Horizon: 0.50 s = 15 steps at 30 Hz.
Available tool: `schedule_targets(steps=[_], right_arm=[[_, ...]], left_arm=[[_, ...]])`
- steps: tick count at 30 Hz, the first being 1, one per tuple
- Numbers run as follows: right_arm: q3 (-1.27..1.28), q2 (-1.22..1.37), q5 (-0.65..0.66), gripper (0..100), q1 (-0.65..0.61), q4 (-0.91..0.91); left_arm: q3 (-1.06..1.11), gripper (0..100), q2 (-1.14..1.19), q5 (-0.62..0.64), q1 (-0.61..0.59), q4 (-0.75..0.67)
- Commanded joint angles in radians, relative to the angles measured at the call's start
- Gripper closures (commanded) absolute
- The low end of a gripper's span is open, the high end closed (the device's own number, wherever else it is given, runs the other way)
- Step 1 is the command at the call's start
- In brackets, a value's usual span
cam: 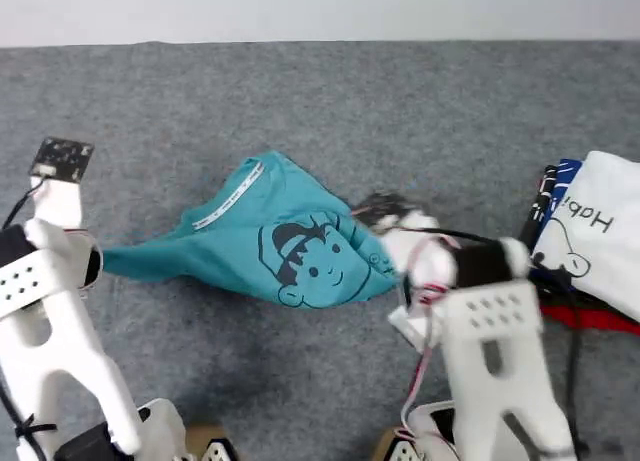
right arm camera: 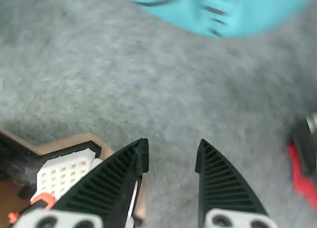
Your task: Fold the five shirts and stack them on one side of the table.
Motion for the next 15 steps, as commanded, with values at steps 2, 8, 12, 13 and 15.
schedule_targets(steps=[2, 8, 12, 13, 15], right_arm=[[-0.124, 0.205, 0.002, 83.8, -0.059, -0.131], [-0.292, 0.549, 0.002, 83.8, -0.071, -0.265], [-0.517, 0.766, 0.002, 83.8, -0.064, -0.305], [-0.58, 0.823, 0.006, 83.8, -0.064, -0.317], [-0.715, 0.938, 0.008, 83.8, -0.064, -0.344]], left_arm=[[-0.002, 99, -0.04, 0.012, -0.046, -0.015], [-0.002, 99, -0.048, 0.014, -0.081, -0.012], [-0.007, 99, -0.048, 0.014, -0.12, -0.012], [-0.007, 99, -0.048, 0.014, -0.126, -0.012], [-0.01, 99, -0.048, 0.017, -0.132, 0.003]])
